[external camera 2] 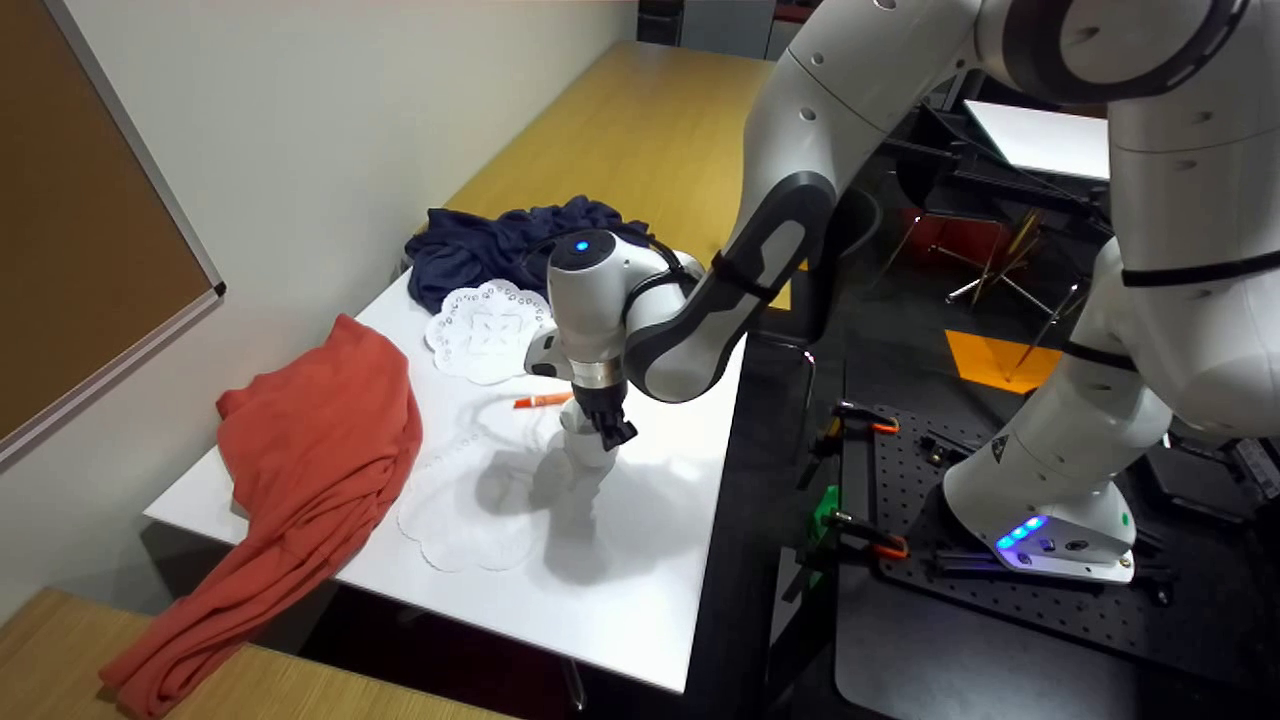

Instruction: Move the mug to the left of the marker

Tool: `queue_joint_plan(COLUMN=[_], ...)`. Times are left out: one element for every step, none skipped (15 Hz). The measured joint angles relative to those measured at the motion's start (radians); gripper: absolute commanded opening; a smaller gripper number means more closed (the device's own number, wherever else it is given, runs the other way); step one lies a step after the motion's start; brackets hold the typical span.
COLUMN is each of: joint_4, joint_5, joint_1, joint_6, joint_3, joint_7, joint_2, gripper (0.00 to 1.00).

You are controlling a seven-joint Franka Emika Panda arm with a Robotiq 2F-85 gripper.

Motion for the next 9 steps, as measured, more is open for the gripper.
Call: queue_joint_plan(joint_4=[0.001, 0.002, 0.002, 0.002, 0.002, 0.002, 0.001, -0.001, -0.006], joint_5=[-0.002, -0.003, -0.004, -0.004, -0.004, -0.004, -0.004, -0.004, -0.004], joint_1=[0.002, 0.004, 0.006, 0.007, 0.008, 0.009, 0.01, 0.011, 0.011], joint_6=[0.0, 0.0, 0.0, 0.0, 0.0, 0.001, 0.002, 0.003, 0.005], joint_3=[-0.004, -0.006, -0.007, -0.008, -0.008, -0.008, -0.007, -0.006, -0.006], joint_7=[0.001, 0.001, 0.001, 0.001, 0.001, 0.001, 0.001, 0.001, 0.001], joint_2=[0.0, 0.0, 0.0, 0.0, -0.002, -0.004, -0.009, -0.016, -0.028], gripper=[0.51, 0.59, 0.66, 0.73, 0.81, 0.88, 0.96, 0.99, 1.0])
